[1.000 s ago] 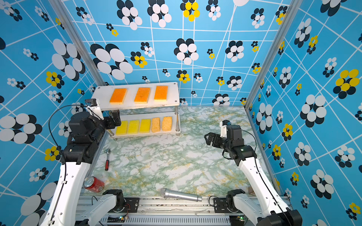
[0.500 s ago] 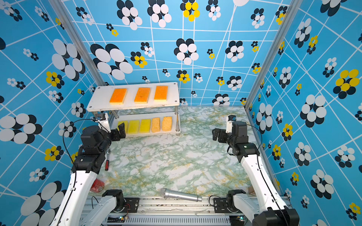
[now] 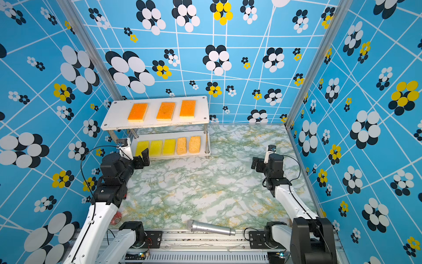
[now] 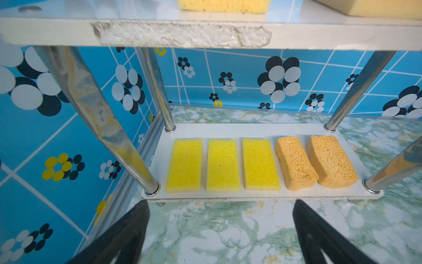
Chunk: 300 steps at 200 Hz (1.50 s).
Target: Place and organize the cleaning sponges onto the shelf
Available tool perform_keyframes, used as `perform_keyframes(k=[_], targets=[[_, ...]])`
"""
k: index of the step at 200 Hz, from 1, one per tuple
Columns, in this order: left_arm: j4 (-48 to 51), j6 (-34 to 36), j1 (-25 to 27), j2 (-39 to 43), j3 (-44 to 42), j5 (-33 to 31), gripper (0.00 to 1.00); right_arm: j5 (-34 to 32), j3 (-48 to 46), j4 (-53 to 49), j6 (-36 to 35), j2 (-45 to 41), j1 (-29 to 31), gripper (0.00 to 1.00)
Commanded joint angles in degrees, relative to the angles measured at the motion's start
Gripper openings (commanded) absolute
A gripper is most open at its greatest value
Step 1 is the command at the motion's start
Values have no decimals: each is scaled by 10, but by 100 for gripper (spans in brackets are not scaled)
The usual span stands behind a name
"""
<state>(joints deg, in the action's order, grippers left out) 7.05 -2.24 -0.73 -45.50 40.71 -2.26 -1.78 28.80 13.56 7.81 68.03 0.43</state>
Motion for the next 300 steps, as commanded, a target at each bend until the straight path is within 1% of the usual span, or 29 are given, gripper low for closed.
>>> perform_keyframes(k=[1,46,59,68,82,95,104,113,125,138,154,176,186,199,212,223,238,241,251,265,277,285,300], targets=[[-63,13,-3,-15,-39,12,99,-45,-14,128,-30,32,-3,99],[-153,19,-4,-44,-114,8,99,-47,-21,221,-30,133,-3,99],[-199,22,-5,-50,-144,7,99,-46,3,179,-39,140,-3,99],[-243,23,-5,-55,-167,7,99,-44,1,198,-43,148,-3,99],[-312,28,-8,-71,-197,26,99,-46,-1,207,-54,150,-3,99],[-362,30,-10,-99,-213,36,99,-48,-33,288,-58,169,-3,99],[-389,33,-10,-125,-217,44,99,-45,-57,350,-60,198,-3,99],[-412,35,-11,-154,-218,48,99,-41,-84,435,-60,216,-3,99],[-440,35,-11,-188,-219,57,99,-48,-85,404,-61,197,-3,99],[-470,36,-12,-223,-221,67,99,-57,-78,401,-56,205,-3,99],[-478,26,-16,-257,-216,76,99,-57,-68,384,-56,205,-3,99],[-553,13,-17,-302,-233,69,99,-58,-67,384,-56,206,-3,99],[-543,4,-17,-307,-224,77,99,-57,-68,382,-56,206,-3,99],[-564,1,-16,-326,-219,89,99,-58,-67,383,-56,206,-3,99],[-577,0,-15,-355,-216,86,99,-58,-67,383,-56,205,-3,99],[-630,8,-9,-390,-229,88,99,-58,-67,383,-56,206,-3,99],[-735,16,1,-446,-249,71,99,-57,-68,383,-56,206,-3,99],[-732,16,0,-442,-250,73,99,-58,-67,383,-57,205,-3,99],[-672,12,0,-419,-241,67,99,-58,-67,382,-56,205,-3,99],[-660,16,1,-435,-220,68,99,-58,-67,382,-57,205,-3,99],[-571,13,1,-426,-181,54,99,-58,-67,382,-56,205,-3,99],[-585,18,11,-429,-185,39,99,-58,-67,383,-56,206,-3,99],[-580,18,11,-428,-184,39,99,-58,-67,383,-56,206,-3,99]])
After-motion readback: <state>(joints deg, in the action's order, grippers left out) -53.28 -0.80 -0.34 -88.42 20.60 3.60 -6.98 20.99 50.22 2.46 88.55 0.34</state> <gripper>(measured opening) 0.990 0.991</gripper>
